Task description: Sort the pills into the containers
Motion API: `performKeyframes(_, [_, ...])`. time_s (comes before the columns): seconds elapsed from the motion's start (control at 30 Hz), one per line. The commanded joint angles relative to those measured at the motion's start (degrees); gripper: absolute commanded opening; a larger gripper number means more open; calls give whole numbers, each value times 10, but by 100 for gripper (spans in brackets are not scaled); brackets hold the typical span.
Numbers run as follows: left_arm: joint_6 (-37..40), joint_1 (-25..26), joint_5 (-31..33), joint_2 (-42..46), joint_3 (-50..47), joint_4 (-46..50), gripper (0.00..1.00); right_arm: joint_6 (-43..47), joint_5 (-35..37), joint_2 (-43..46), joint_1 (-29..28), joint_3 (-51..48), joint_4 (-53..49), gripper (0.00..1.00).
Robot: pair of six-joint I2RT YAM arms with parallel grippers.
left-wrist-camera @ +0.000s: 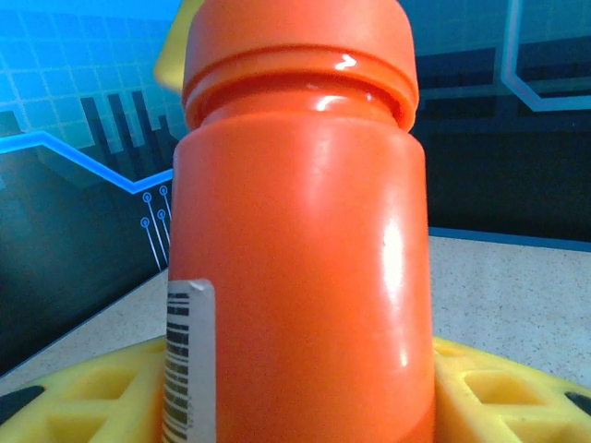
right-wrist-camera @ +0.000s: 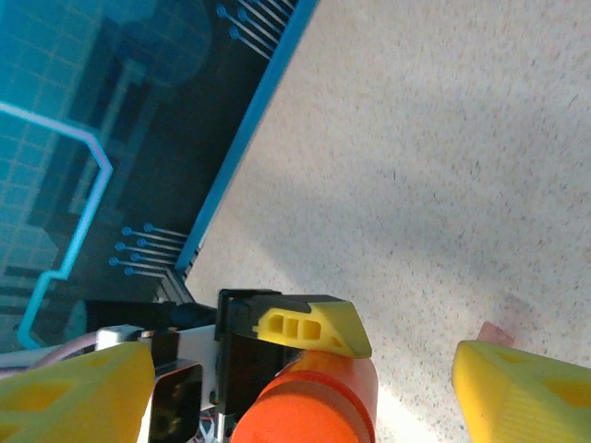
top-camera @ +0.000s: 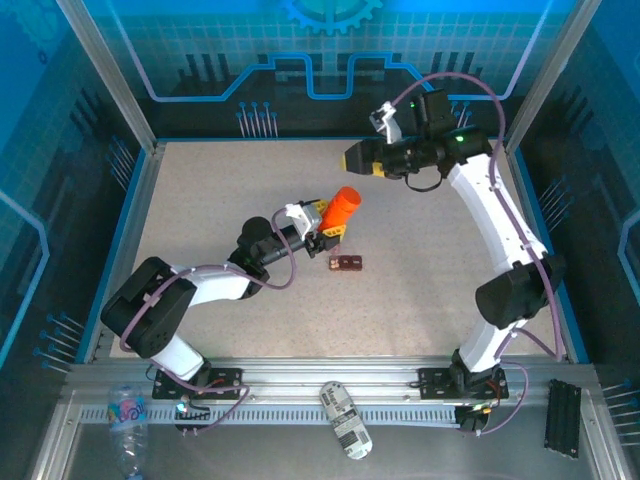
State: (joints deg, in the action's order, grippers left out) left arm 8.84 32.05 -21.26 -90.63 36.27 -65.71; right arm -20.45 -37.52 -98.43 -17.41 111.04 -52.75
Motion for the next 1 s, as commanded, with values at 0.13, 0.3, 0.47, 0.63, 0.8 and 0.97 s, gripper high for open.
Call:
performKeyframes(0.13, [-64, -2, 0, -7, 25, -82, 0, 15, 30, 59, 19, 5, -5, 84])
performKeyframes(0.3, [-123, -11, -15, -16, 34, -121, 0, 70, 46, 69, 17, 19, -47, 84])
performKeyframes(0.47, [-150, -13, -26, -13, 41, -125, 0, 121, 53, 68, -1, 38, -75, 85])
performKeyframes(0.63, [-176, -13, -44, -15, 45, -125, 0, 152, 83, 53, -36, 68, -94, 86])
performKeyframes(0.8, [-184, -12, -53, -13, 49, -123, 0, 173, 122, 22, -67, 105, -121, 87])
performKeyframes(0.97, [-184, -13, -58, -9, 51, -114, 0, 186, 148, -5, -86, 131, -142, 87])
